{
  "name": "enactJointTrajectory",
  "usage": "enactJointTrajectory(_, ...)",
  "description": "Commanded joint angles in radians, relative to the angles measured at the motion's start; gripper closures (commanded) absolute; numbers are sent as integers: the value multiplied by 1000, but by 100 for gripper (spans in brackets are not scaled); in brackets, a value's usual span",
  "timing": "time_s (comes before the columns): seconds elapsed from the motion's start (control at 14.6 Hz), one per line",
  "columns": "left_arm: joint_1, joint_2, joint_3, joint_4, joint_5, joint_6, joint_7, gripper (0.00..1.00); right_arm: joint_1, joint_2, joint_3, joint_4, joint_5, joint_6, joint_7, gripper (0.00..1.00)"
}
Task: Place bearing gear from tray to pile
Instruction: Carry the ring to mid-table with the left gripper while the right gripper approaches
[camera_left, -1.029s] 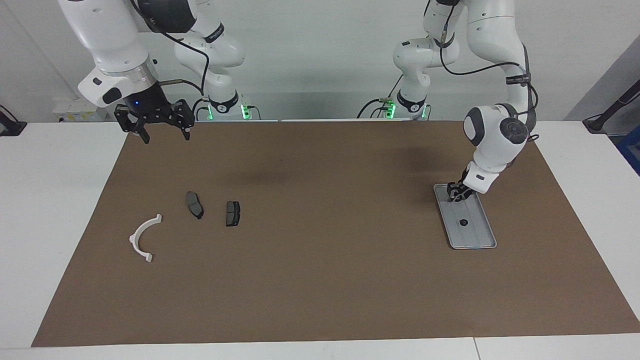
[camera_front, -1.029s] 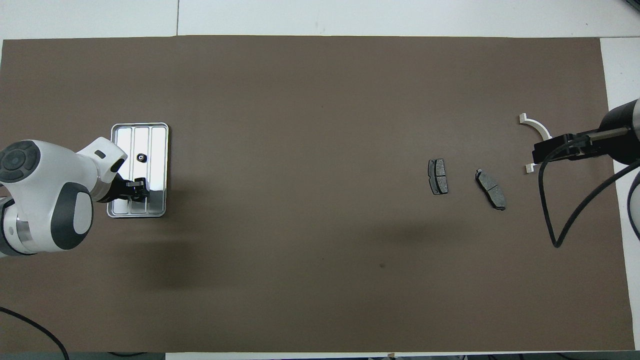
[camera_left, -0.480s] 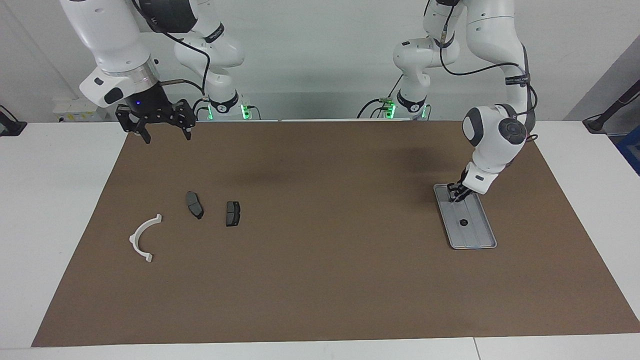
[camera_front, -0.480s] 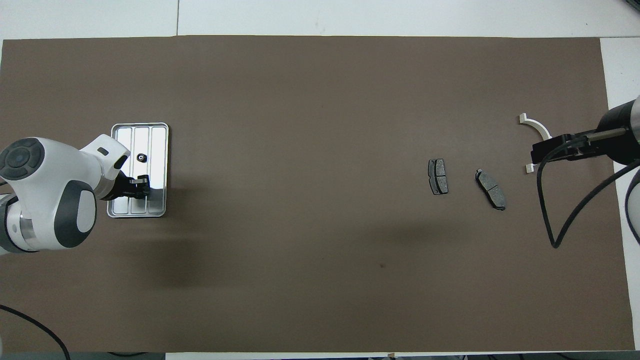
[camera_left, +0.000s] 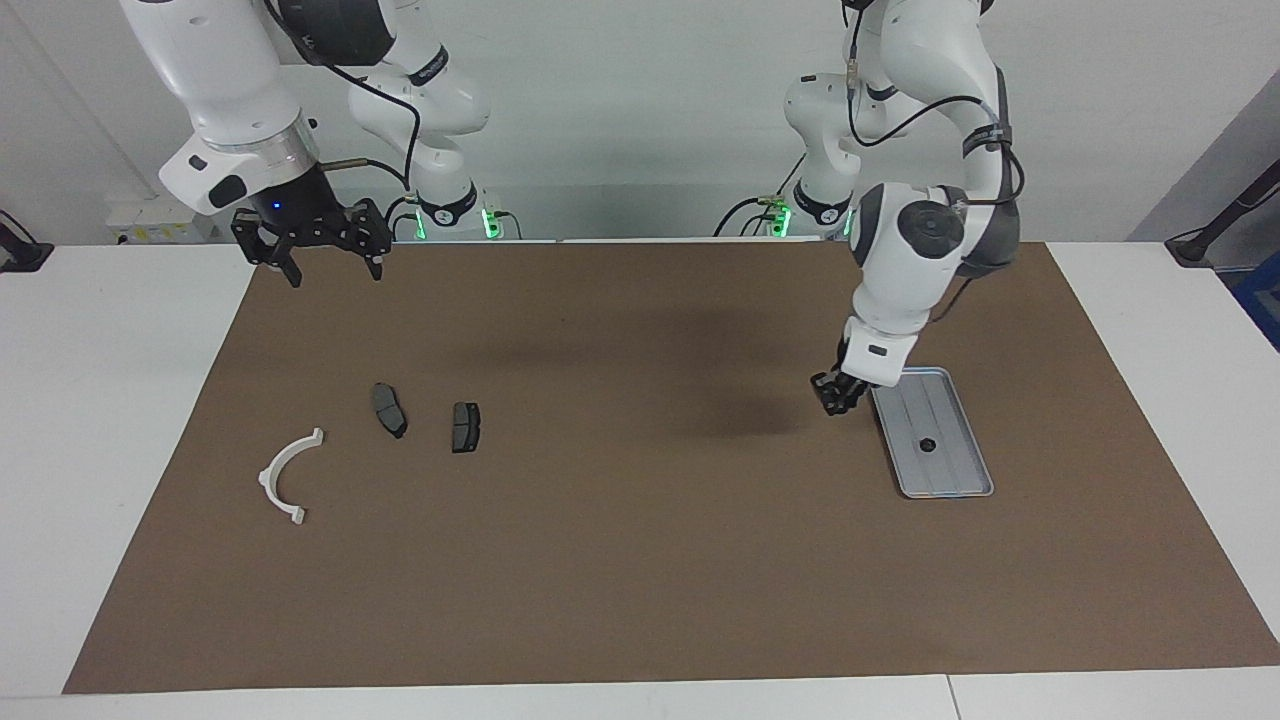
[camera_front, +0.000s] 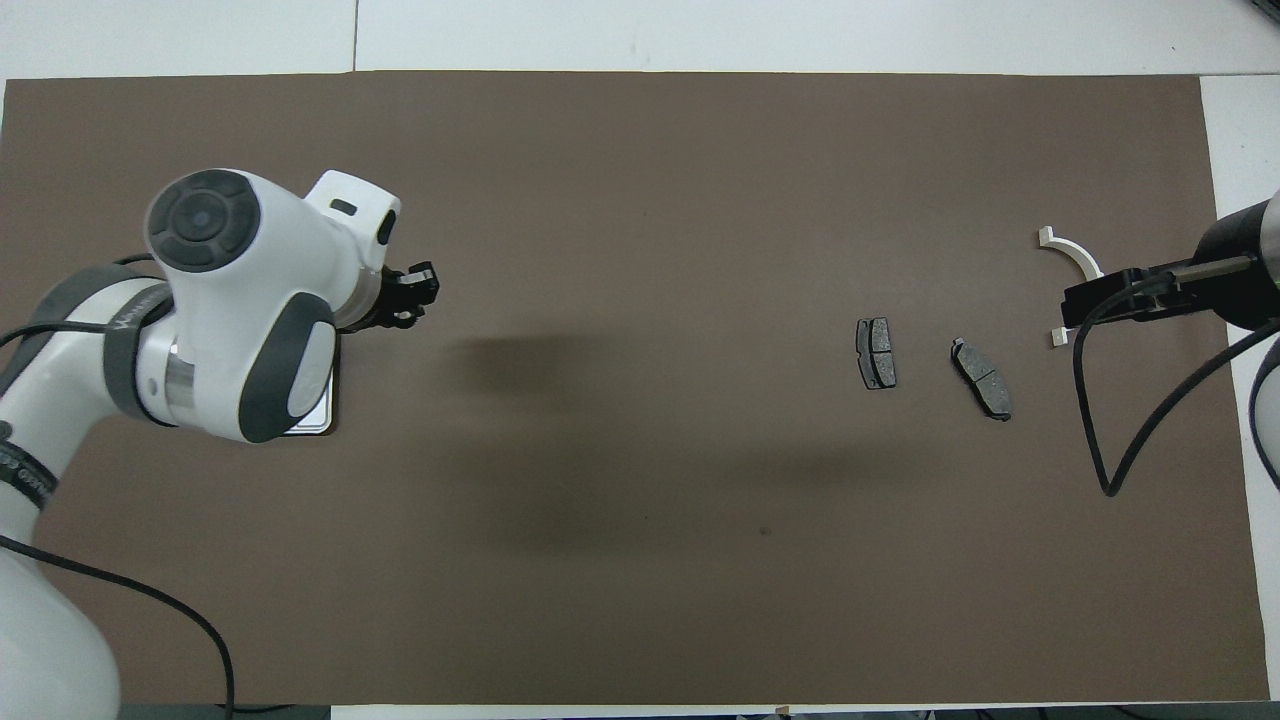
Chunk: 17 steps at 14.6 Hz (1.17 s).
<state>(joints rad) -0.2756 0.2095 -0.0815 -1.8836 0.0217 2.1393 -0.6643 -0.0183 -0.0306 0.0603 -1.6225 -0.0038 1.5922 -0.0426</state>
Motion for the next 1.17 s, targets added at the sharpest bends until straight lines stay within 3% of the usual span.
enactJointTrajectory(0.0, -112, 91, 19, 89, -9, -22, -130, 83, -2, -25, 4, -30, 15, 14, 39, 0)
enactJointTrajectory(0.21, -207, 235, 20, 182, 7, 17, -282, 83, -2, -25, 4, -30, 15, 14, 46, 0)
enactJointTrajectory(0.69, -235, 225, 20, 44, 24, 151, -299, 83, 34, -22, 4, -31, 18, 15, 167, 0)
enactJointTrajectory(0.96, -235, 222, 19, 24, 24, 171, -301, 82, 99, -12, 4, -45, 22, 44, 381, 0)
enactJointTrajectory(1.03, -235, 222, 20, 24, 24, 166, -304, 69, 112, -12, 4, -59, 25, 64, 415, 0)
enactJointTrajectory(1.1, -235, 222, 22, 34, 26, 156, -307, 7, 135, -11, 4, -68, 25, 80, 437, 0)
